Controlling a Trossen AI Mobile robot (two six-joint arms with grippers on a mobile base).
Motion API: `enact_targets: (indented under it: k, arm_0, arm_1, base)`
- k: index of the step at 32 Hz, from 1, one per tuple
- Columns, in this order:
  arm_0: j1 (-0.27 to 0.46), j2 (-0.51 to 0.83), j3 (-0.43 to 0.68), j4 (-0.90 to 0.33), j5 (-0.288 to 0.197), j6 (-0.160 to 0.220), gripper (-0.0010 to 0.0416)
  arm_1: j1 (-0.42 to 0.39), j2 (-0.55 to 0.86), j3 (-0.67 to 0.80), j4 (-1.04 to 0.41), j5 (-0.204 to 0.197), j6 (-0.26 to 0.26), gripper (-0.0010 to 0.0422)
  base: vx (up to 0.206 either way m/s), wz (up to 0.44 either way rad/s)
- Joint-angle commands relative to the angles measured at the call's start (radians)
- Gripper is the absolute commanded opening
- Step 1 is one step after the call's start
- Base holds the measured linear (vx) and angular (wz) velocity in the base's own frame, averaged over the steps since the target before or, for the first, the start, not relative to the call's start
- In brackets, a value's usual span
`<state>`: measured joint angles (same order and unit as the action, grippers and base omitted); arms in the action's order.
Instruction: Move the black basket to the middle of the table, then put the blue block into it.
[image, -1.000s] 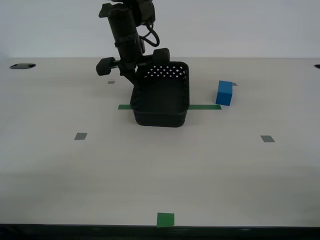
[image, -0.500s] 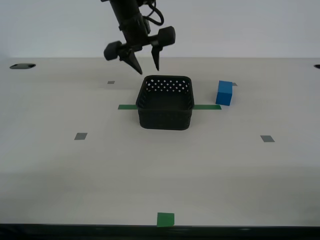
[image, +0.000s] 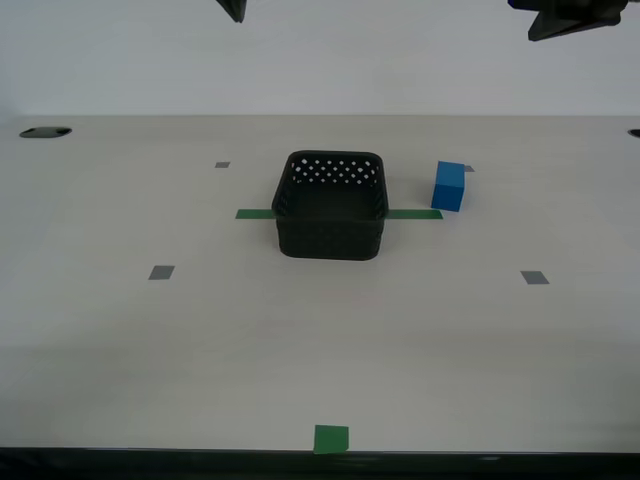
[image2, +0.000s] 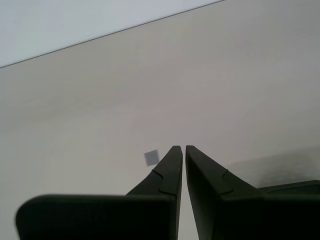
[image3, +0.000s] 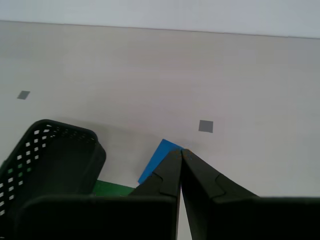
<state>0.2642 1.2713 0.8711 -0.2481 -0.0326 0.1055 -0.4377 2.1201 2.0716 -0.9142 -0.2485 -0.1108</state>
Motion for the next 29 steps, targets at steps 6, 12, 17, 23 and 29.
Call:
enact_targets:
  k: [6,12,17,23,29]
  arm_0:
    - [0.000,0.153,0.003,0.033,0.003,0.099,0.0065]
    - [0.005,0.315,0.093,0.031,0.002,0.131,0.0205]
    - [0.006,0.459,0.224,-0.077,-0.018,0.227,0.0302]
    - [0.042,0.698,0.382,-0.140,-0.022,0.267,0.0304]
    - [0.050,0.791,0.420,-0.181,-0.019,0.290,0.0308]
  arm_1:
    - [0.021,-0.050,-0.014,0.003,-0.009,0.076,-0.0001]
    - [0.029,-0.092,-0.155,0.079,-0.008,0.086,0.0000]
    - [0.040,-0.159,-0.375,0.210,-0.008,0.086,0.0000]
    - [0.053,-0.249,-0.650,0.319,0.002,0.086,0.0000]
    - [0.057,-0.254,-0.710,0.354,0.015,0.086,0.0000]
  base:
    - [0.000,0.000]
    - [0.000,0.000]
    - [0.000,0.000]
    - [0.000,0.000]
    - [0.000,0.000]
